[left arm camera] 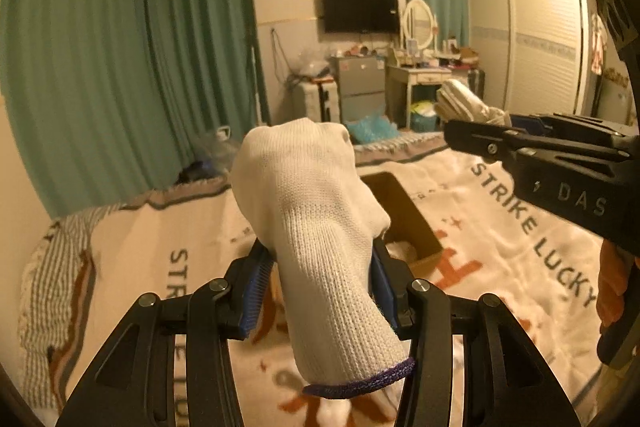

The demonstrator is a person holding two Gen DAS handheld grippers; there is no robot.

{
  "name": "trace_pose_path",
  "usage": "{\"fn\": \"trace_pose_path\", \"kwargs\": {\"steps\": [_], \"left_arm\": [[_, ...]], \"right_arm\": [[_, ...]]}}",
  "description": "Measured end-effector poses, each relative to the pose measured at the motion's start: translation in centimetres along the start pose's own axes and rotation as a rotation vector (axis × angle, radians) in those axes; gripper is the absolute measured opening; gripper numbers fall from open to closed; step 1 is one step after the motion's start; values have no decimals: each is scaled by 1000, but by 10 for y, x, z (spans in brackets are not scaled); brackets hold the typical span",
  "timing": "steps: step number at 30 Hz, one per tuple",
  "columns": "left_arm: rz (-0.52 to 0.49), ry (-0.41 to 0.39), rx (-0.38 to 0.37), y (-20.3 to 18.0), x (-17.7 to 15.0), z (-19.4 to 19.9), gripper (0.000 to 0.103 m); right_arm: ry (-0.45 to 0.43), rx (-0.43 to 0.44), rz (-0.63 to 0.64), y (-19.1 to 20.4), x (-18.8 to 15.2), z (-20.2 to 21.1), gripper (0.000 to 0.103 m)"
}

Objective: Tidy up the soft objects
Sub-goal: 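Carry the glove and mesh item into the box and open both grippers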

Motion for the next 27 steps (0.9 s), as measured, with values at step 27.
{"fn": "trace_pose_path", "kwargs": {"steps": [27], "left_arm": [[39, 117, 91, 1, 25, -149, 77]], "right_arm": [[159, -16, -56, -74, -12, -176, 71]]}}
Point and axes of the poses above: each gripper's, at about its wrist camera, not at the fingertips, and z roughly against the way its jaws point, y to its left, x to its top, the point moved 7 cm from there along -z, roughly the way its jaws point, and after that the axes turned 14 degrees about y, right-handed, at the moved point
